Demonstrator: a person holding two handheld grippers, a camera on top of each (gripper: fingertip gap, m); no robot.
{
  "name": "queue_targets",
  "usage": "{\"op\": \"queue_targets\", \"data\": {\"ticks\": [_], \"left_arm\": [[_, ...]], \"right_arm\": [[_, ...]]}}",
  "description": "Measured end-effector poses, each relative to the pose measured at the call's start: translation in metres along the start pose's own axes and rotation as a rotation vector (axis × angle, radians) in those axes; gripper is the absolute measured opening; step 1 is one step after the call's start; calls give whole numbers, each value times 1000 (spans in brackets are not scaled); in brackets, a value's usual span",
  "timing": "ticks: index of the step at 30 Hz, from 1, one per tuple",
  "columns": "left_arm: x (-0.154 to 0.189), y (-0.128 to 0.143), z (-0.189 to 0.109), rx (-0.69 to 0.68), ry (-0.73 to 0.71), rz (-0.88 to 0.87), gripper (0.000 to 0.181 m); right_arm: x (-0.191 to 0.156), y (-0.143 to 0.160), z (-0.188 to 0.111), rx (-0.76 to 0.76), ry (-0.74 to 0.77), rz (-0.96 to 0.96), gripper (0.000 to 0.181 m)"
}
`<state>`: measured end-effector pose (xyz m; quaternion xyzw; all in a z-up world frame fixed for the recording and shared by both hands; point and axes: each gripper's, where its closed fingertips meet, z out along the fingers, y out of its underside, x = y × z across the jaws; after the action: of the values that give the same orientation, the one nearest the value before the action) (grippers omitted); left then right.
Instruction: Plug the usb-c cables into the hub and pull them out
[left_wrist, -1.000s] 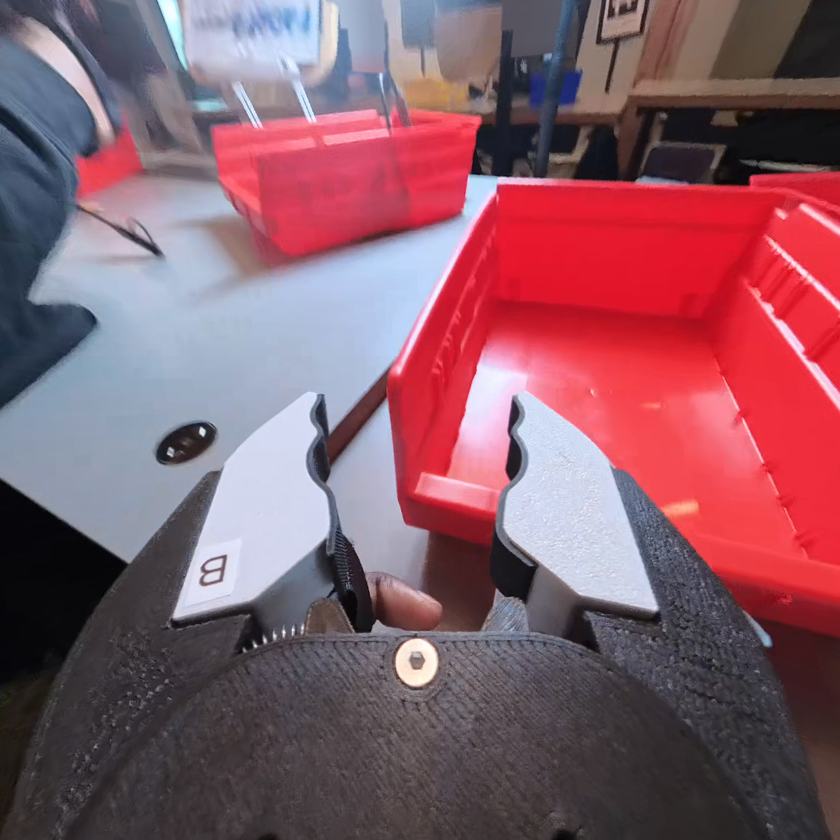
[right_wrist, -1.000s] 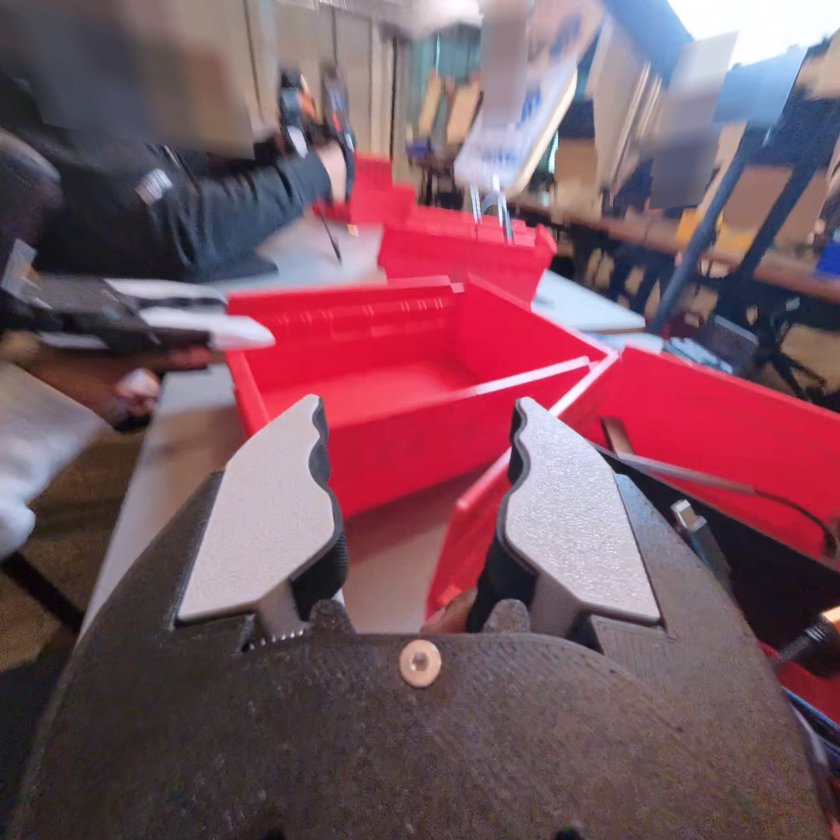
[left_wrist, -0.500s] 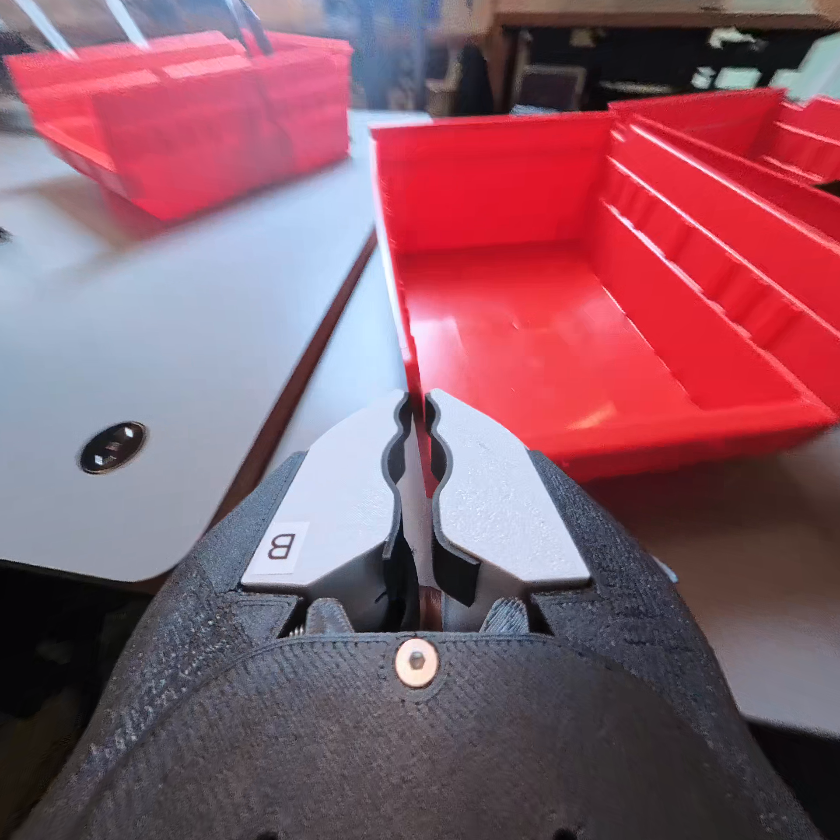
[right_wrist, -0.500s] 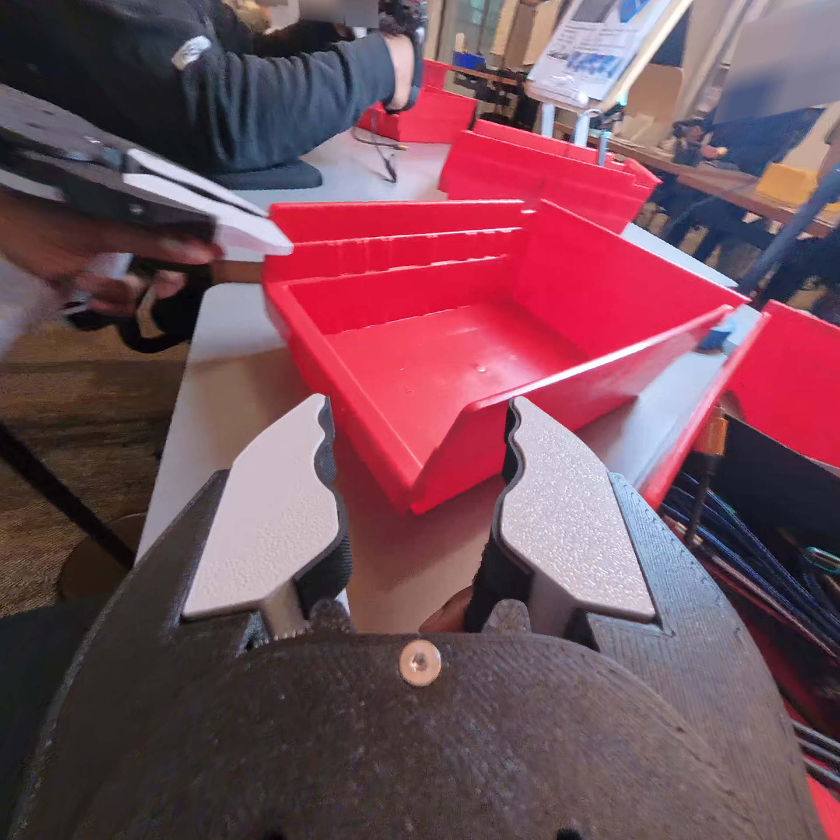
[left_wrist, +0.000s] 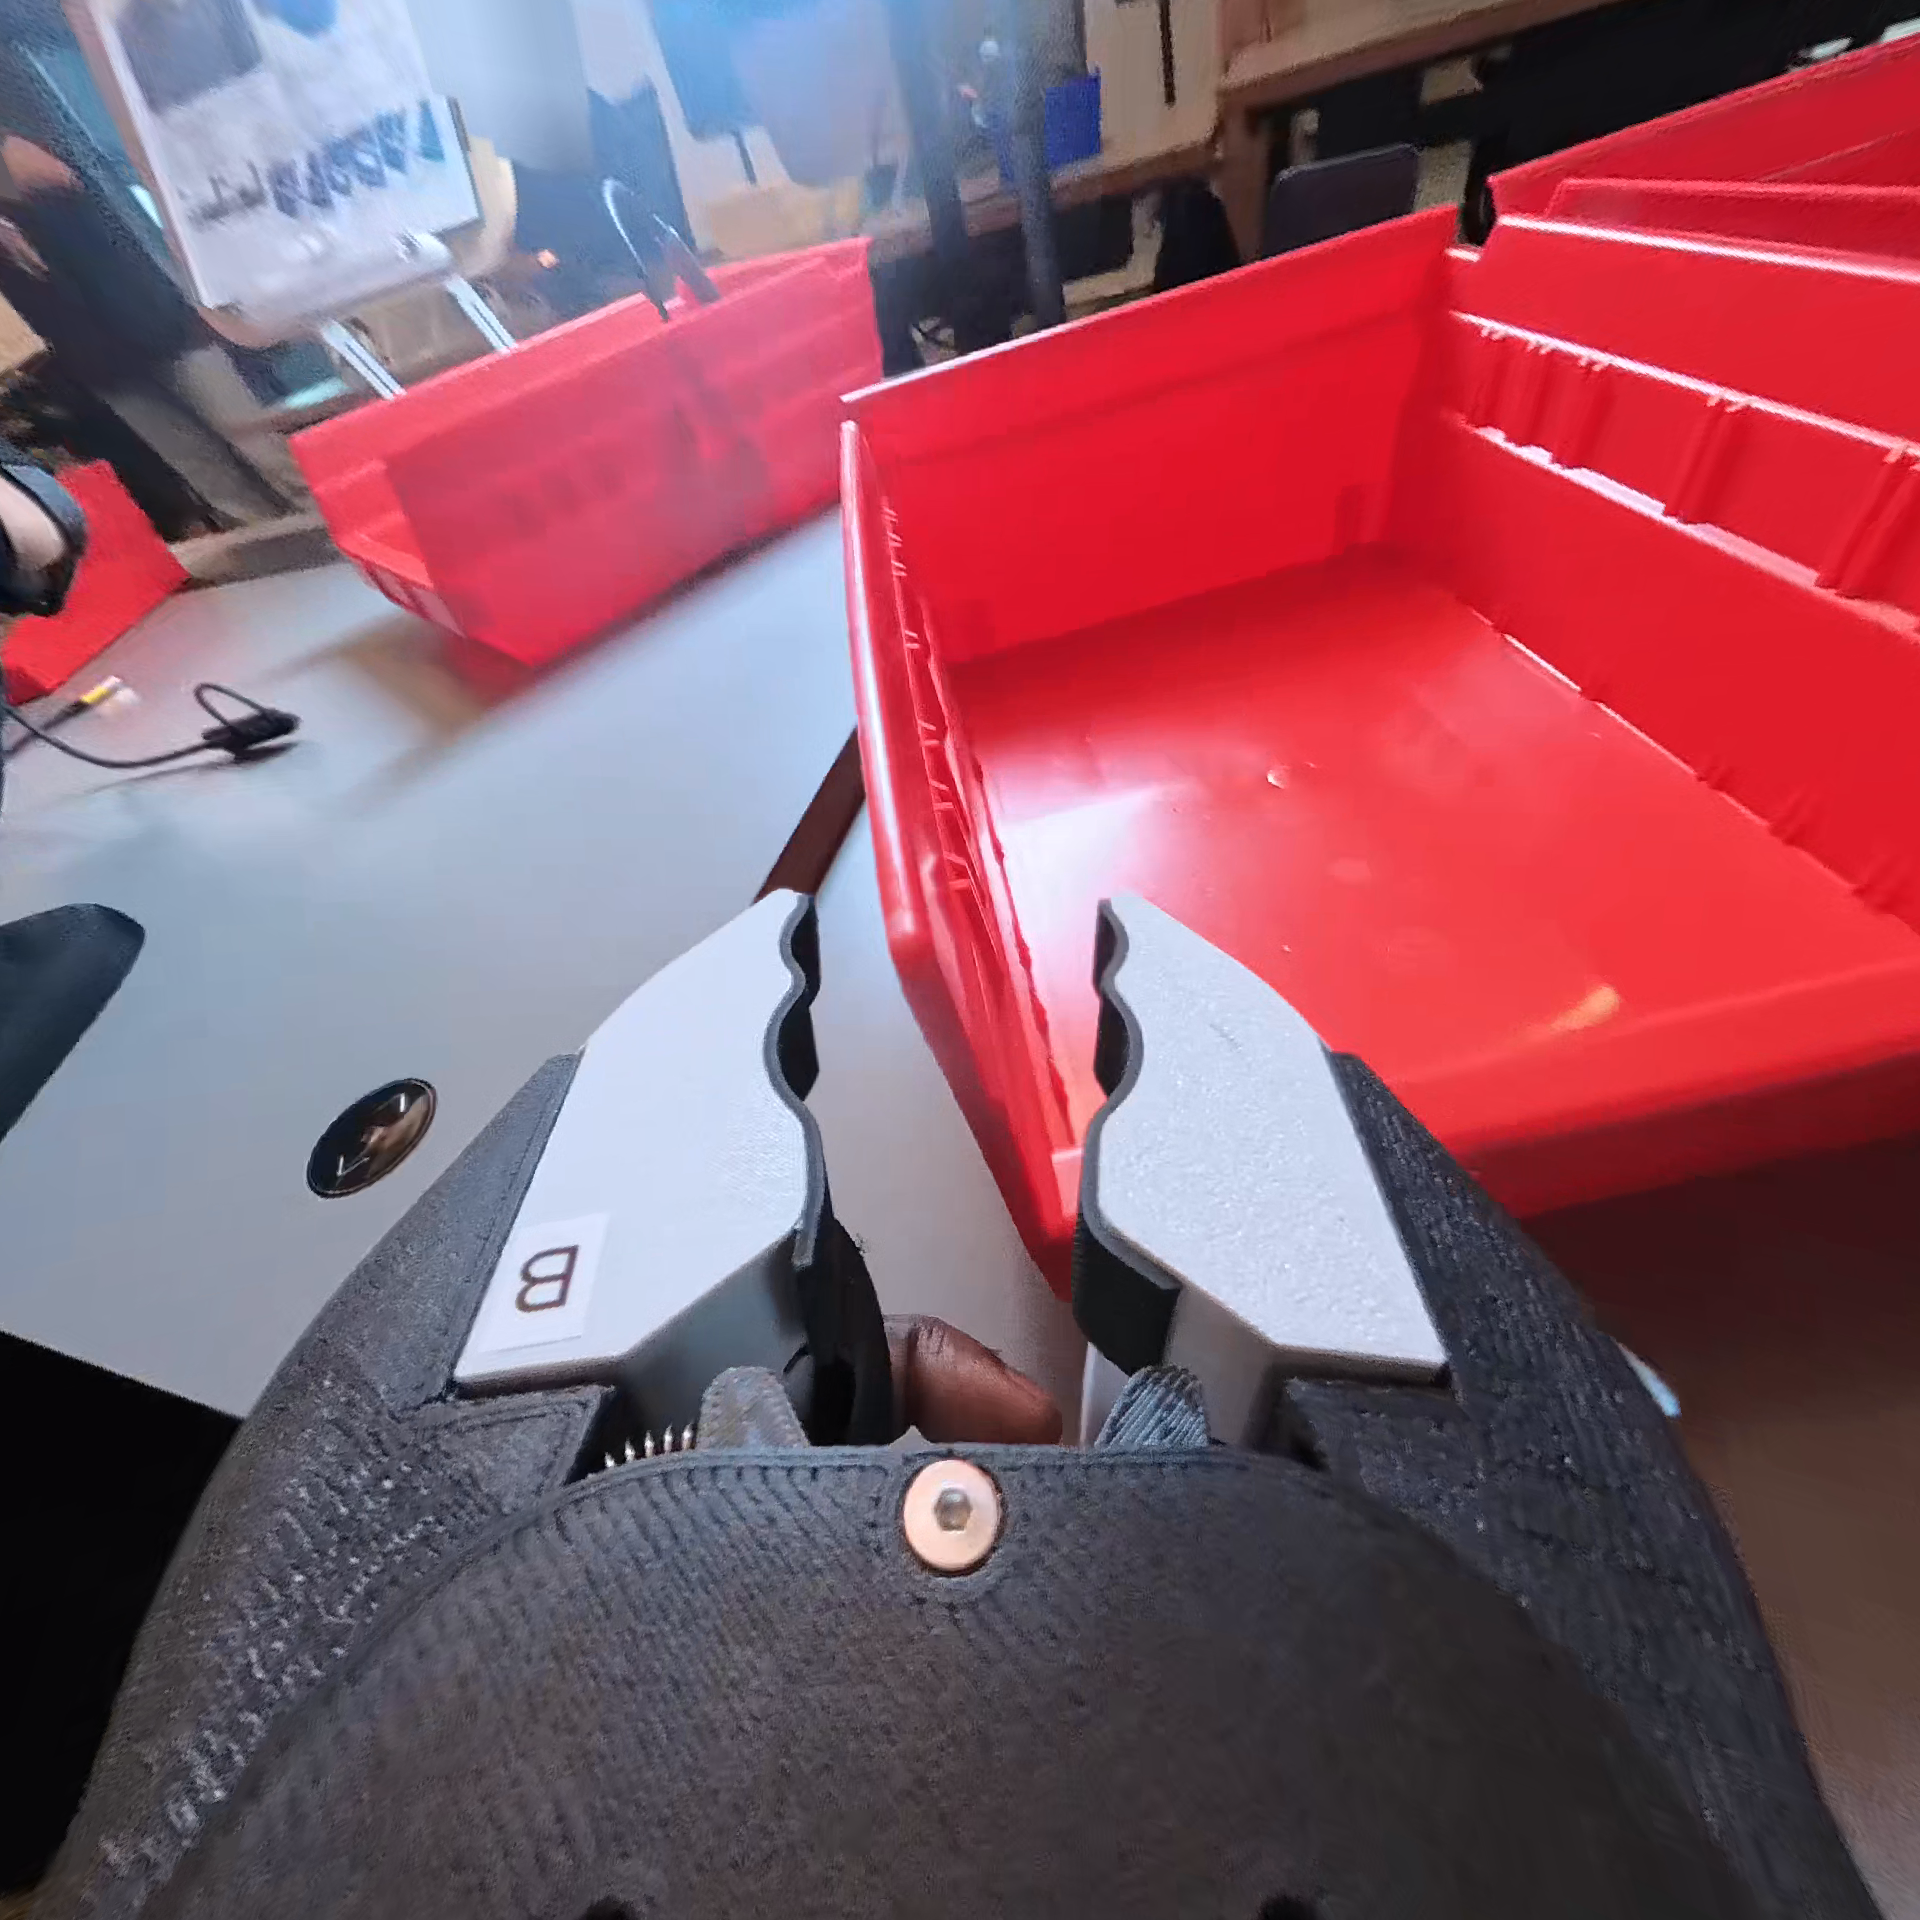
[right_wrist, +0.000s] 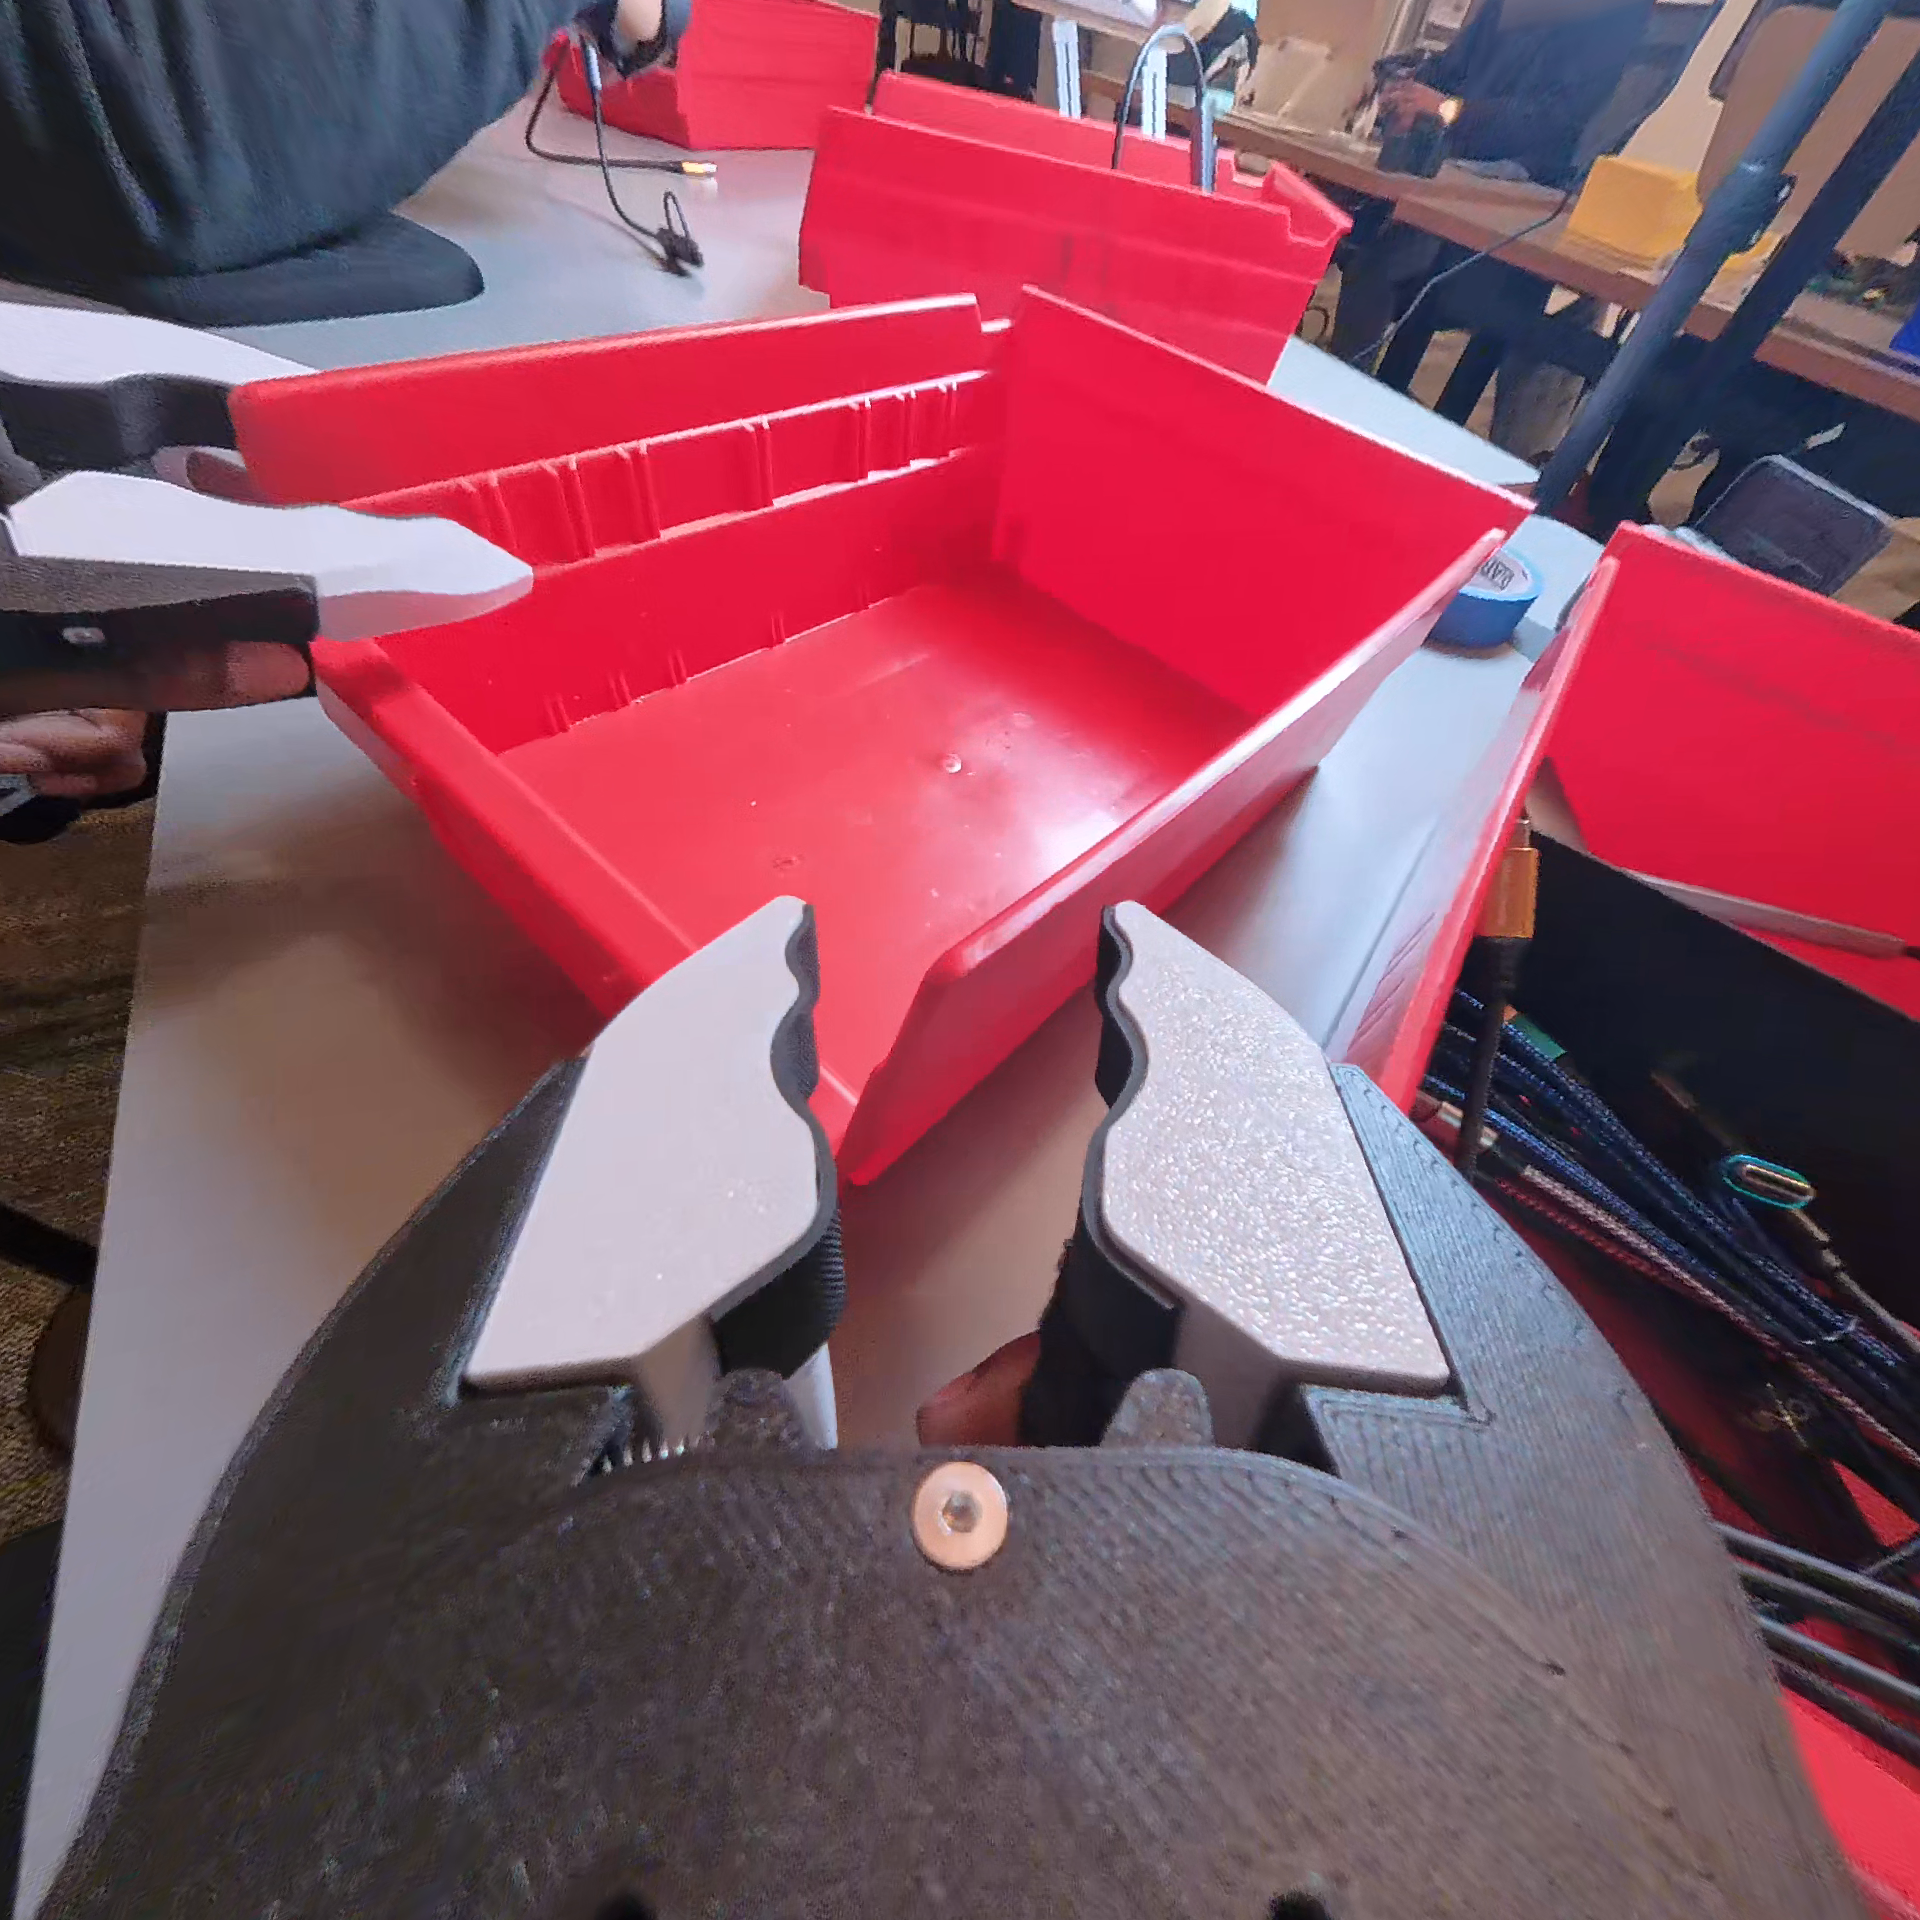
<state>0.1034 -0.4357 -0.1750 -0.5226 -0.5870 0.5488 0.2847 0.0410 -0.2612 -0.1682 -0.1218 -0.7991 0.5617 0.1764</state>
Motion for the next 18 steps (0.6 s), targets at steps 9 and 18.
{"op": "queue_targets", "data": {"ticks": [9,18], "left_arm": [[-2,-11,-4,61,-38,-111,5],[9,-126,-75,368,-199,-20,6]], "right_arm": [[6,15,17,-169,32,-92,32],[40,-71,-42,77,163,-224,25]]}}
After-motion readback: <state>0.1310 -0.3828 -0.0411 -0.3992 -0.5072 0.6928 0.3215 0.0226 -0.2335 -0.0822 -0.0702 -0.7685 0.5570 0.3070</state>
